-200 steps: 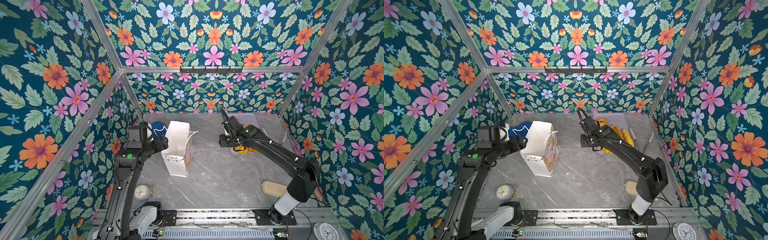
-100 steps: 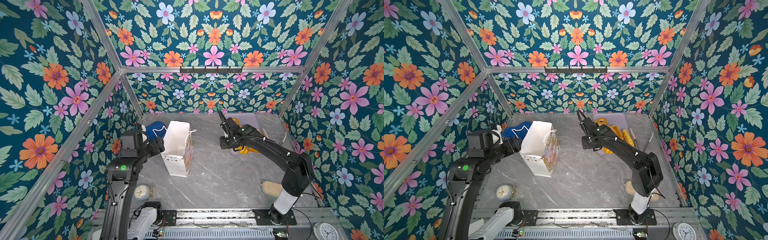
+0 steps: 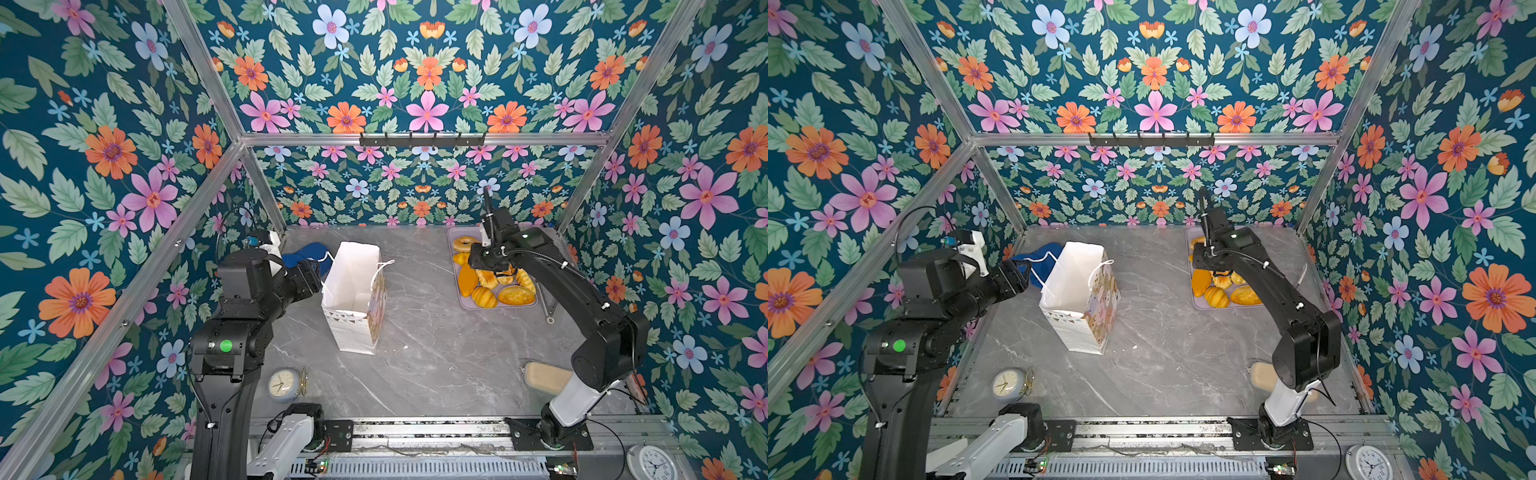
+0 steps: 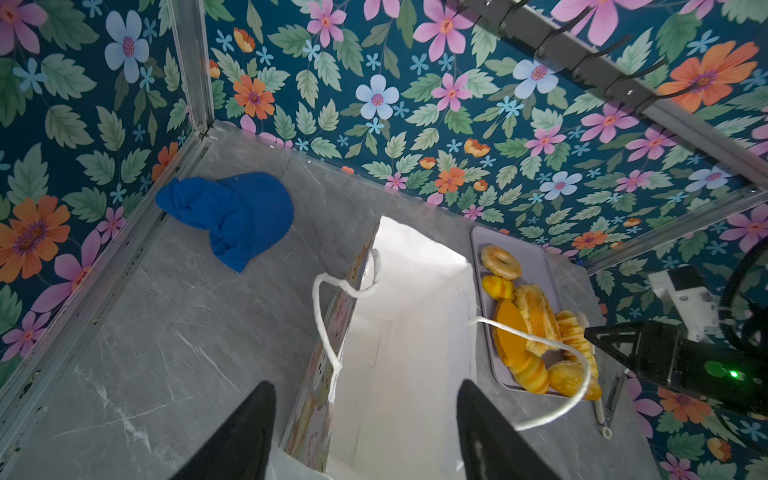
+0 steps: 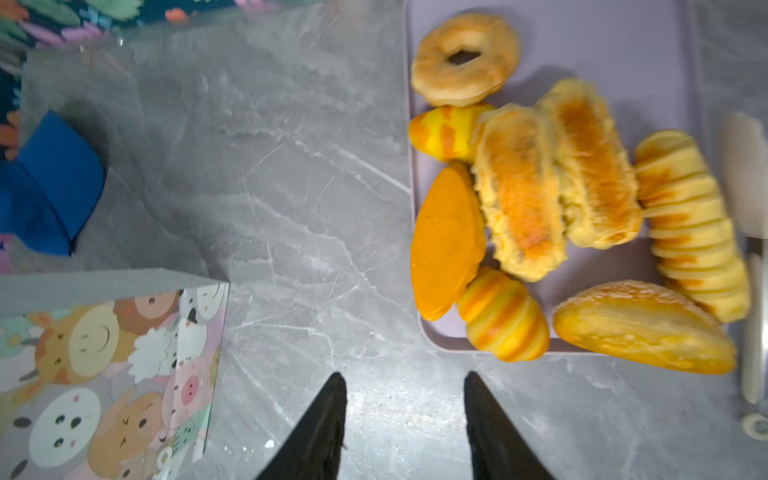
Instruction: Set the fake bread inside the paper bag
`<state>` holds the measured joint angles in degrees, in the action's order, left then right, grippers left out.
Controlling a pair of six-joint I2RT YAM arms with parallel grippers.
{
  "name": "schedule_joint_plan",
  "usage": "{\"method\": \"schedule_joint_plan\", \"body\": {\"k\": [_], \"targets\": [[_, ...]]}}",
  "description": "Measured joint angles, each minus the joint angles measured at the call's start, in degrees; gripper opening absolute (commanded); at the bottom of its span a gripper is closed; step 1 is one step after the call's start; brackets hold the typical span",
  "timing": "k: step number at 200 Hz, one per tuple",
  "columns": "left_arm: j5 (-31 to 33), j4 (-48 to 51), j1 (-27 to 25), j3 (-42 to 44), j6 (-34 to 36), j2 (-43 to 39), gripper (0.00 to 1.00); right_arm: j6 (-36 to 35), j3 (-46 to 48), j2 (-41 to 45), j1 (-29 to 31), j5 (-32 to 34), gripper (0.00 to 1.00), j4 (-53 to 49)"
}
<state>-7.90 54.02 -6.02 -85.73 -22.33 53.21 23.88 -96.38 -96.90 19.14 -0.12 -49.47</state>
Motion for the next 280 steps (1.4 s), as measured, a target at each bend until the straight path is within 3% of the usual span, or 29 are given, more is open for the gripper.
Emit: {"method": "schedule_joint_plan", "body": {"k": [28,50,106,140,204,240,280], "targets": [[-1.31,-0.5,-1.33,-3.1,0.02,3.74,0.72,0.59,0.94,1.07,-8.33,-3.63,0.5,0.31],[-0.96,-1.75,-6.32,-5.64,0.04,8.85,0.72,0.7,0.72,1.05,-13.7,-4.55,0.52,0.17],[9.53,-5.49,-34.49,-20.55,1.73,27.61,0.75,-0.57,-7.26,-6.95,-22.34,-5.73,0.51,1.66],[11.08,-7.32,-43.17,-27.89,2.97,37.31,0.75,-4.87,-16.52,-16.17,-22.97,-4.42,0.47,1.79],[7.23,-15.54,-46.47,-21.86,2.91,40.98,0.77,-13.6,-38.56,-35.91,-23.34,0.0,0.44,-1.88],[7.72,-18.62,-46.45,-19.58,3.26,41.7,0.84,-16.55,-54.29,-48.15,-24.22,0.7,0.41,-6.62],[7.89,-20.2,-43.5,-19.39,4.44,44.33,0.85,-17.07,-55.21,-52.7,-25.83,0.07,0.41,-8.04]]}}
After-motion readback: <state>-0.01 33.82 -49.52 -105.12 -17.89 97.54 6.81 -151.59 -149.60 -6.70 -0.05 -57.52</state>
